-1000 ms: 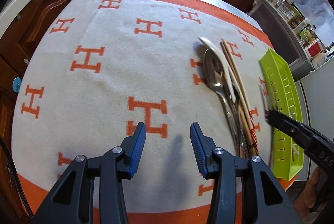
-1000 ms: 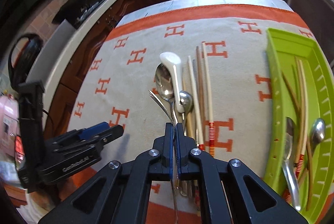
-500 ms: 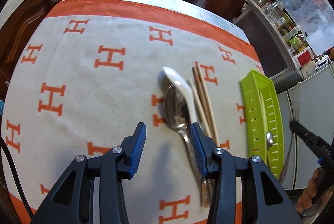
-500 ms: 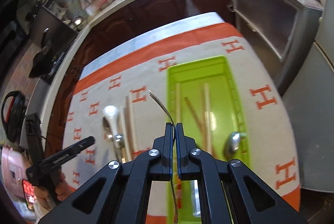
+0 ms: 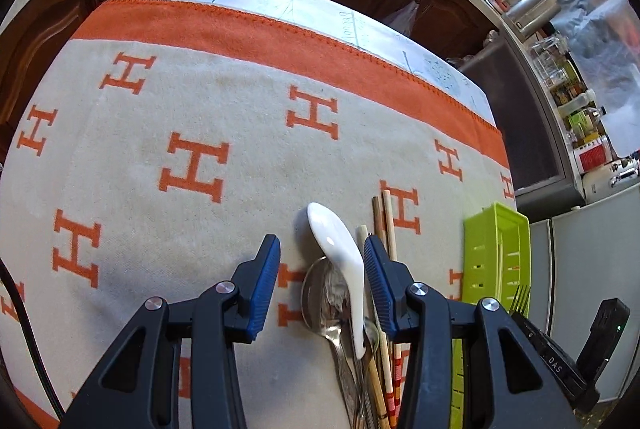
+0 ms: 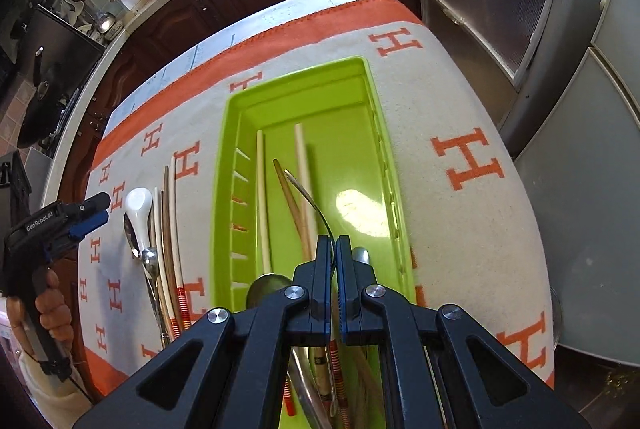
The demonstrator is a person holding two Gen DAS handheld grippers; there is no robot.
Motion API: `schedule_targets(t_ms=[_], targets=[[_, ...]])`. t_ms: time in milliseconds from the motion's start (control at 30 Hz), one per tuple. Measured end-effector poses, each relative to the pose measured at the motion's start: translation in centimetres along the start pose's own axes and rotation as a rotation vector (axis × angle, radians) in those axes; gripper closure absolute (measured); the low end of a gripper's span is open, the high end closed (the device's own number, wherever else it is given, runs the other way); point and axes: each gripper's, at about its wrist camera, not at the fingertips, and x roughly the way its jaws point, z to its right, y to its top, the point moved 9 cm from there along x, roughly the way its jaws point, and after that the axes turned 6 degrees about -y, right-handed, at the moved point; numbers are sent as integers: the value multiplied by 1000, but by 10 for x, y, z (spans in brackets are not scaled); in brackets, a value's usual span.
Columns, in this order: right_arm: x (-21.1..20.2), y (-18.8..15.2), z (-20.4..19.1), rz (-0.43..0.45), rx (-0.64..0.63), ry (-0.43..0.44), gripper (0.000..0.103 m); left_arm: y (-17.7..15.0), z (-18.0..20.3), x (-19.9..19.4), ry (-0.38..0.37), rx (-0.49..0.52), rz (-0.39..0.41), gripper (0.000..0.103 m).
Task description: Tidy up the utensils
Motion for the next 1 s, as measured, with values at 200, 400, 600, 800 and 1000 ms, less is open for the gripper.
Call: schedule_targets(t_ms=[200,400,600,800,1000], targets=[[10,7,0,-27,46,54,100,-2,0,19,-18,-28,-30,61],[12,8,-3,-25,49,72,100,-5,8,35,-54,-35,-50,61],[13,8,-3,-22,49,72,100,-6,12,47,-28,-21,-33,81],[16,5,-7,-26,40,74,100,-1,15,51,-72,-28,20,95],[13,4,-8,-22,39,84,100,3,21,38,-85,-18,83,98]])
